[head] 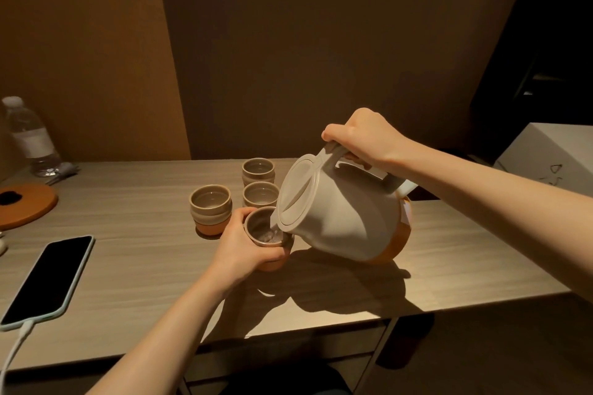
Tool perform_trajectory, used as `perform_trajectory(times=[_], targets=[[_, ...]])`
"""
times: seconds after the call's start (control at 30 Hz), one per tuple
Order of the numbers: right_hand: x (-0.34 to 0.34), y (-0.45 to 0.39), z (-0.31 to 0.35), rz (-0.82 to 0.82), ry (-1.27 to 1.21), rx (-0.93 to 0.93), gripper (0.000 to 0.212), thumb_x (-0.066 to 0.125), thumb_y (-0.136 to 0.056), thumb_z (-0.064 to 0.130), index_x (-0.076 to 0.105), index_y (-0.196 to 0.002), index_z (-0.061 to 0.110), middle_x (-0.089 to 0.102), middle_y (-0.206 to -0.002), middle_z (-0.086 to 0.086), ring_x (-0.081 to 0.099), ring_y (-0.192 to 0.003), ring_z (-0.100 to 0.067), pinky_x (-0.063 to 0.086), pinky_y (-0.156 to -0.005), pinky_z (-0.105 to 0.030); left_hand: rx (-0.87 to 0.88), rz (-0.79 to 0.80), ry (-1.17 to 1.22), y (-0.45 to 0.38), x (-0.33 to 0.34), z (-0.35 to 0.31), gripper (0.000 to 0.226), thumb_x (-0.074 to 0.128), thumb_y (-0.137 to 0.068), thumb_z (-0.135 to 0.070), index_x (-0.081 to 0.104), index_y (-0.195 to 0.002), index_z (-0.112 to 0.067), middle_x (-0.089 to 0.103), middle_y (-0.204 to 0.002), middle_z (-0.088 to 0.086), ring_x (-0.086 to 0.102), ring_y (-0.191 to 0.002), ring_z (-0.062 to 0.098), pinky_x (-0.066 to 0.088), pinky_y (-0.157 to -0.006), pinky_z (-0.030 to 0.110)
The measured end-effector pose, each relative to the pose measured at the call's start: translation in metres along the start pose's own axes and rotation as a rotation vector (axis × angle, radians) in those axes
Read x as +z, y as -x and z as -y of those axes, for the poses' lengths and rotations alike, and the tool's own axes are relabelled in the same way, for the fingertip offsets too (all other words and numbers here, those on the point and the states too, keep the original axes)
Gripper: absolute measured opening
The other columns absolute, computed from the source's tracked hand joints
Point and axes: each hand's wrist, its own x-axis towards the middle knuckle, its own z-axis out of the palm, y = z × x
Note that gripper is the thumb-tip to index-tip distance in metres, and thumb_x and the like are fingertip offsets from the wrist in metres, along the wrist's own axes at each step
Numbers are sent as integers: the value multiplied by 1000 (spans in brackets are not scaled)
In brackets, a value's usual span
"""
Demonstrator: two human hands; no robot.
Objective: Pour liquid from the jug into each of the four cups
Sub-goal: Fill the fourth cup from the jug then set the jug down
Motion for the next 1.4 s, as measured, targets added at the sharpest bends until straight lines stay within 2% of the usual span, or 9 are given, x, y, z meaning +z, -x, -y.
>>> perform_trajectory(times=[0.13, 0.23, 0.4, 0.57, 0.77, 1.17, 1.4], targets=[[0, -1, 0, 18, 17, -7, 43, 58, -89, 32, 62, -56, 5, 48, -41, 4, 46, -48, -16, 42, -62, -34, -7, 7, 5, 0, 1, 1, 85, 92, -52, -14, 45, -123, -23, 56, -110, -14, 55, -99, 1, 43, -78, 14], [0, -1, 1, 27, 27, -12, 43, 57, -90, 31, 66, -63, -1, 51, -50, -3, 47, -50, -16, 43, -63, -34, -16, 5, 0, 0, 1, 2, 87, 92, -51, -14, 45, -124, -23, 56, -110, -13, 56, -100, 2, 44, -82, 19], [-1, -1, 1, 33, 62, -22, 44, 57, -88, 32, 55, -50, 10, 48, -48, -2, 45, -49, -18, 43, -63, -36, -15, 4, -3, 0, 1, 2, 88, 93, -51, -15, 45, -124, -22, 56, -108, -16, 54, -99, -2, 44, -85, 22], [-3, 0, 3, 35, 70, -16, 43, 57, -87, 32, 55, -50, 10, 46, -45, 0, 44, -47, -17, 42, -61, -34, -17, 8, -3, 1, 2, 3, 89, 93, -50, -16, 45, -125, -22, 57, -112, -12, 55, -100, 1, 45, -87, 23], [-3, 1, 5, 57, 109, -22, 48, 56, -89, 32, 48, -46, 13, 44, -47, -1, 41, -48, -17, 37, -58, -32, 7, 29, 2, 1, 4, 3, 84, 91, -54, -12, 47, -124, -23, 57, -108, -17, 55, -97, -4, 43, -77, 12], [0, -4, 5, 95, 195, -44, 47, 53, -89, 38, 50, -51, 11, 41, -49, -1, 40, -51, -17, 36, -58, -36, 14, 40, -35, -1, 7, 14, 88, 94, -50, -20, 50, -127, -21, 58, -116, -10, 55, -108, 5, 45, -89, 21], [1, -5, 6, 113, 209, -51, 48, 52, -92, 37, 50, -51, 11, 41, -50, -2, 40, -50, -16, 36, -56, -33, 26, 55, -36, 1, 9, 15, 84, 94, -49, -18, 51, -121, -23, 59, -110, -15, 55, -100, -3, 42, -76, 10]])
